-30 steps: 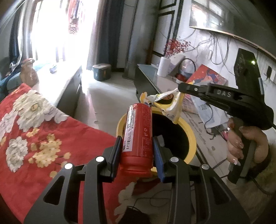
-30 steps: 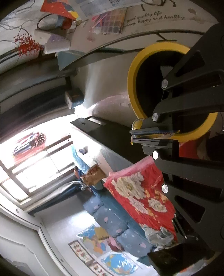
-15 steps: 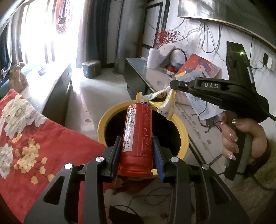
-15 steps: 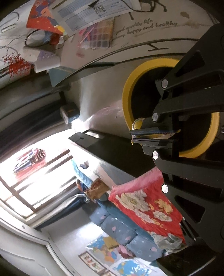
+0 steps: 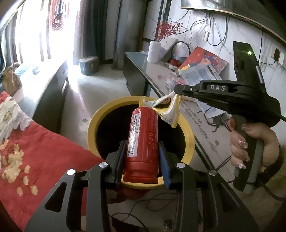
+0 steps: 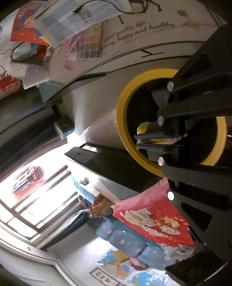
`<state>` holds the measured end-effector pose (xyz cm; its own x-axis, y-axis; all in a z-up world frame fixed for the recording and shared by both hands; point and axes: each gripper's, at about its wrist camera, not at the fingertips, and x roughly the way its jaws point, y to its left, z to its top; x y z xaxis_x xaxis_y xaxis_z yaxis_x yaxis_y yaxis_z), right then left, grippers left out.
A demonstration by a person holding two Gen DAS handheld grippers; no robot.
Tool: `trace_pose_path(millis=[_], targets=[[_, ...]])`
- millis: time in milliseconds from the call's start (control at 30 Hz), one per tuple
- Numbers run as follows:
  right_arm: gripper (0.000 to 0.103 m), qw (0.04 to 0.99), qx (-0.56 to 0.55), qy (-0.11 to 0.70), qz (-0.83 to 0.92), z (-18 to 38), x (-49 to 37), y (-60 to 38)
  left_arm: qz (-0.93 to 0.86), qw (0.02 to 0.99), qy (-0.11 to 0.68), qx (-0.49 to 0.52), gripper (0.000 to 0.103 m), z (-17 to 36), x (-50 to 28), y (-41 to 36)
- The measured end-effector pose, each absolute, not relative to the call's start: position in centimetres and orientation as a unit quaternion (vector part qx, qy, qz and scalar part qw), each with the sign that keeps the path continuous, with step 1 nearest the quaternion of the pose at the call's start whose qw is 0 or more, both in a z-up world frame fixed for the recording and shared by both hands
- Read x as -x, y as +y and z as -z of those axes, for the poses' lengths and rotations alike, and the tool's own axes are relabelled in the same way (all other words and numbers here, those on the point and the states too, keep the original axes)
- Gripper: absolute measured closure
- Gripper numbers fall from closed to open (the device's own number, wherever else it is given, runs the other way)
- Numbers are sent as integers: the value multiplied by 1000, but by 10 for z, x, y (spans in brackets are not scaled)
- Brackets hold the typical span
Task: Collect trash
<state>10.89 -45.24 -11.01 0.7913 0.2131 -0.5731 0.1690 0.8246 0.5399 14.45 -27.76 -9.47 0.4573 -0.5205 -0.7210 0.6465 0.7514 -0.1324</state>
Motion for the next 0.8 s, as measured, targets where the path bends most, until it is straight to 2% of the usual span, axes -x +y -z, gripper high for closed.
trace_pose_path(millis=[67, 133, 200, 367, 433, 600, 667, 700, 800], targets=[[81, 892, -313, 325, -11, 114, -108, -457, 338, 851, 394, -81, 66, 99, -150, -280], [68, 893, -310, 325, -4, 113, -107, -458, 338, 850, 397, -80, 57, 102, -155, -284], [58, 897, -302, 323, 3, 111, -103, -458, 333, 851, 399, -77, 38, 102, -159, -284], [42, 906, -280, 318, 19, 103, -88, -455, 313, 859, 400, -64, 13, 98, -162, -274], [32, 912, -263, 313, 24, 97, -81, -451, 301, 865, 398, -56, 10, 94, -164, -266], [17, 928, -219, 301, 33, 82, -65, -434, 263, 882, 389, -37, 7, 79, -163, -240], [16, 936, -204, 285, 35, 74, -57, -424, 251, 888, 384, -33, 7, 73, -160, -228], [11, 939, -197, 279, 35, 70, -52, -419, 242, 893, 378, -29, 7, 69, -157, -221], [11, 951, -170, 257, 30, 59, -40, -399, 222, 905, 362, -20, 7, 57, -147, -200]])
